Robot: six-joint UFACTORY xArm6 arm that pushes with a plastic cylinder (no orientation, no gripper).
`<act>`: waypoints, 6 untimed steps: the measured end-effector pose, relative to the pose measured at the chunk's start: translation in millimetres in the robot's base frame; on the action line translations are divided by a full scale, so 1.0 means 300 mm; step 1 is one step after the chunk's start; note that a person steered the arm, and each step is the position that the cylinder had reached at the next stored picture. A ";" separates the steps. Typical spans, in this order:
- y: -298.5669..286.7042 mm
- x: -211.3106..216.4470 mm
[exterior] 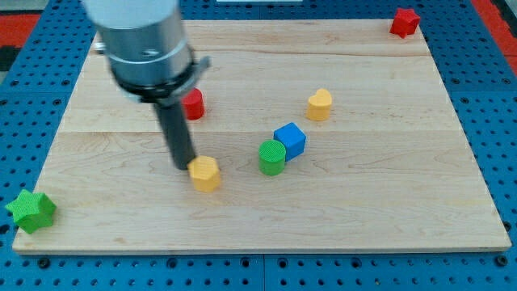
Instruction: Separate the green circle and the blue cube
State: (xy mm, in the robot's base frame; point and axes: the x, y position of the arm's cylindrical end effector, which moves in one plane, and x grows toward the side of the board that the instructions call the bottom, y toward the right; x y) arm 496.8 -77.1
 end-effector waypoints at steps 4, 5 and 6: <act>0.324 -0.102; 0.331 -0.056; 0.411 0.001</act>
